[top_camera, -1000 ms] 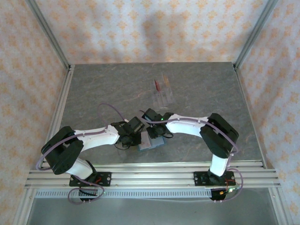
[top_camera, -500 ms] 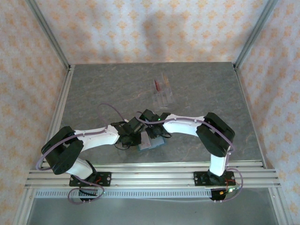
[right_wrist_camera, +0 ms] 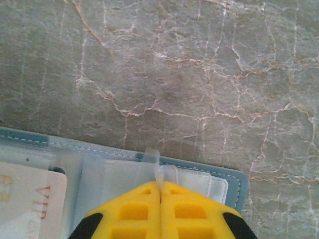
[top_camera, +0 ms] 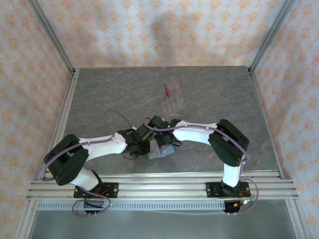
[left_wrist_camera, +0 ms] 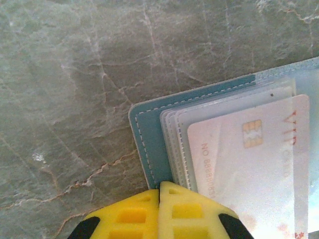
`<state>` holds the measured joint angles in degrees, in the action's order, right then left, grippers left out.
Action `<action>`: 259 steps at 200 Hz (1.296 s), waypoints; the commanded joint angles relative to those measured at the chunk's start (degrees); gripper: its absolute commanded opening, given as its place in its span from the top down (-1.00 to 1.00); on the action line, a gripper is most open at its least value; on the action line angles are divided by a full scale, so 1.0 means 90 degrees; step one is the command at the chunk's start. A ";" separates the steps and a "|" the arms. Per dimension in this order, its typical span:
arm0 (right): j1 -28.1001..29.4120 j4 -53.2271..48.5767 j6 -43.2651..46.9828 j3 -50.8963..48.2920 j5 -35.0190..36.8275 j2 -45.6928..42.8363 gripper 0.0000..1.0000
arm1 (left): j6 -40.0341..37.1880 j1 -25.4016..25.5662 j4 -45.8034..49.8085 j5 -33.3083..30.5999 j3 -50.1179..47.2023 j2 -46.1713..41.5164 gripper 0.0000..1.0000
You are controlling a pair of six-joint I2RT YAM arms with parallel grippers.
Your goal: Put the credit cards into the card holder
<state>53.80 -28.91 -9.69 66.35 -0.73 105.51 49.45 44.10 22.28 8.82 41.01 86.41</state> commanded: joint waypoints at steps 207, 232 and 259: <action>0.0283 0.0542 -0.1338 0.0120 -0.2443 -0.0432 0.73 | 0.0062 0.0022 -0.0694 0.0179 -0.0271 0.0652 1.00; 0.0219 0.0730 -0.1535 0.0024 -0.2658 -0.0475 0.61 | 0.0066 0.0021 -0.0708 0.0174 -0.0270 0.0647 1.00; 0.0120 0.1136 -0.1805 -0.0157 -0.3059 -0.0501 0.59 | 0.0067 0.0027 -0.0685 0.0169 -0.0281 0.0608 1.00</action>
<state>54.30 -24.27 -22.74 66.28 -20.56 102.85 49.67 44.10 21.76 8.99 40.86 86.48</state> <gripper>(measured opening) 0.198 0.047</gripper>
